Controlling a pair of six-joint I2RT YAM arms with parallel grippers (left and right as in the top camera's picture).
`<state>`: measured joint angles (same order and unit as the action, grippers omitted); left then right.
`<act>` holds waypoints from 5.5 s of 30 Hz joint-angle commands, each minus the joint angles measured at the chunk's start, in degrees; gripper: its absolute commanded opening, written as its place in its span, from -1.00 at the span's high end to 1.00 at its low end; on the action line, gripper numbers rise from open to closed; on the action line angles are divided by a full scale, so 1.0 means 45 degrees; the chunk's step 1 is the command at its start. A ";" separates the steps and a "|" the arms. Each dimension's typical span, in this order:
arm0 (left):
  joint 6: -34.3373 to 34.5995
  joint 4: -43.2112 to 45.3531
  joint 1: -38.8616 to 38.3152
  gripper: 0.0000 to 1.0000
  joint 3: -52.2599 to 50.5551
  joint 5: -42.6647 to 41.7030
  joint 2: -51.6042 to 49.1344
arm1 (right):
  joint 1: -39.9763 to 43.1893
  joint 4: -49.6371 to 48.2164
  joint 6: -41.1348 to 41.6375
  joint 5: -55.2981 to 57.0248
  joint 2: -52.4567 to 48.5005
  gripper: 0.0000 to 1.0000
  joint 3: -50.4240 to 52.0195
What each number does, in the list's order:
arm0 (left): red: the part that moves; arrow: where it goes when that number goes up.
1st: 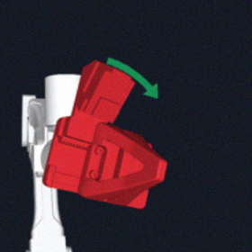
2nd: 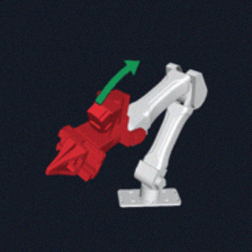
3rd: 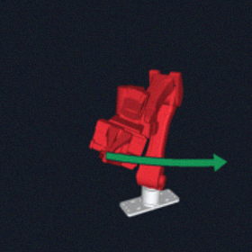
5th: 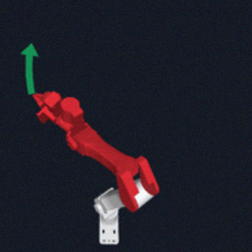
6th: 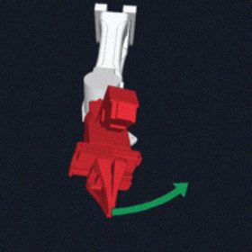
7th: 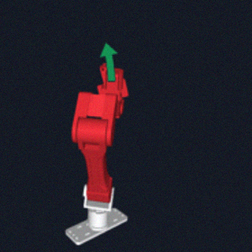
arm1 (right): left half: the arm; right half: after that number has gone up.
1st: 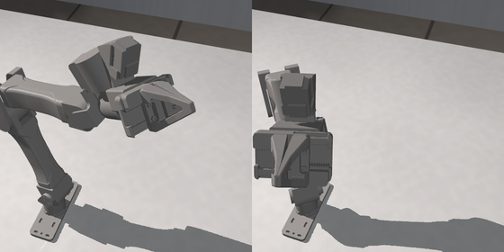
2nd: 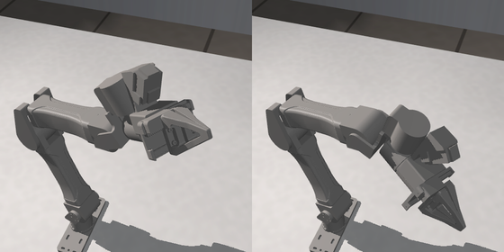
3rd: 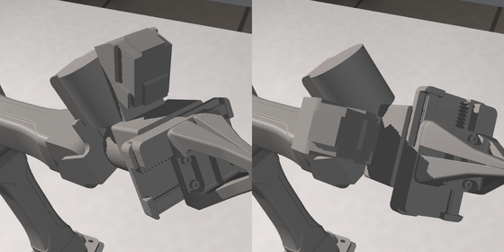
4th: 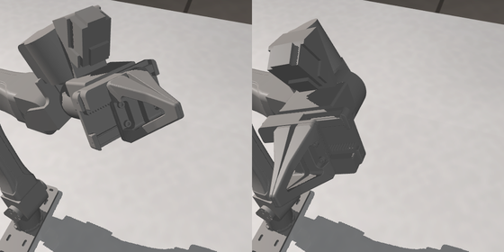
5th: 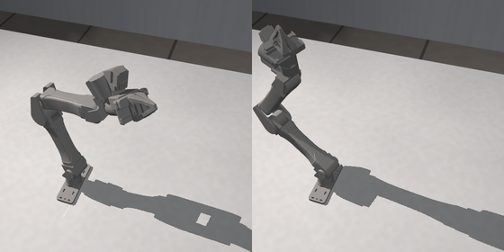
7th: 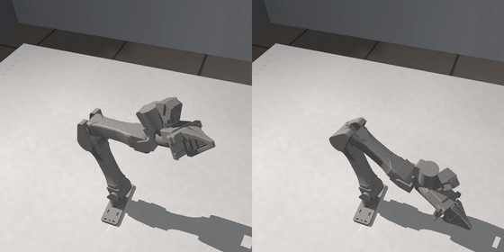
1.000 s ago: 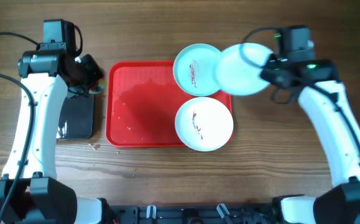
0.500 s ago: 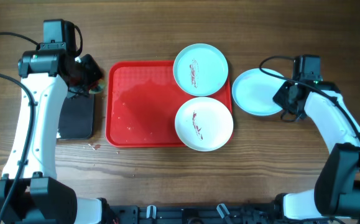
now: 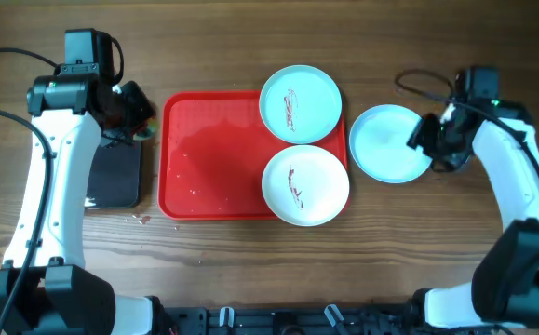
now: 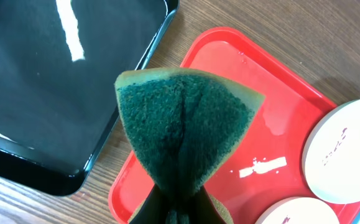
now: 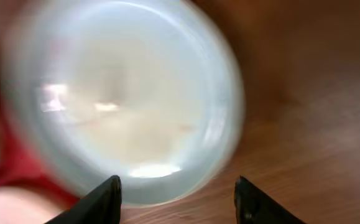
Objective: Clean dirty plates on tray and stack at the side
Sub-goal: 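Place the plate on the table right of the red tray, release, then move right gripper to grip the bottom plate's rim on the tray, then scrub the bottom plate with the sponge in the left gripper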
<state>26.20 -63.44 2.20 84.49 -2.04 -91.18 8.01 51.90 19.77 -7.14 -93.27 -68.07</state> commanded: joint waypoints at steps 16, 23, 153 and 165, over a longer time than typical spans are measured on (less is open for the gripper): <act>-0.0019 0.0529 -0.1107 0.92 -0.0792 -0.0257 -0.0554 | -0.5090 -0.1103 0.1622 -0.0442 0.0602 0.23 0.2637; -0.0019 0.0559 -0.1107 0.92 -0.0792 -0.0257 -0.0578 | -0.5115 -0.3196 0.1617 -0.0699 0.0554 0.45 0.3866; -0.3730 0.6227 -0.5741 0.92 -0.3458 -0.6246 -0.5003 | -1.0015 -0.8082 0.4444 -0.1574 -0.4070 0.91 0.1054; -0.4415 0.2191 -0.5153 0.92 -0.3458 -0.3410 -0.5003 | -1.0015 -0.8068 0.4405 -0.1583 -0.4070 0.91 0.1054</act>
<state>9.26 -50.65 -21.89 69.82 -24.36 -111.94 -36.73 16.32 39.55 -14.41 -110.43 -62.43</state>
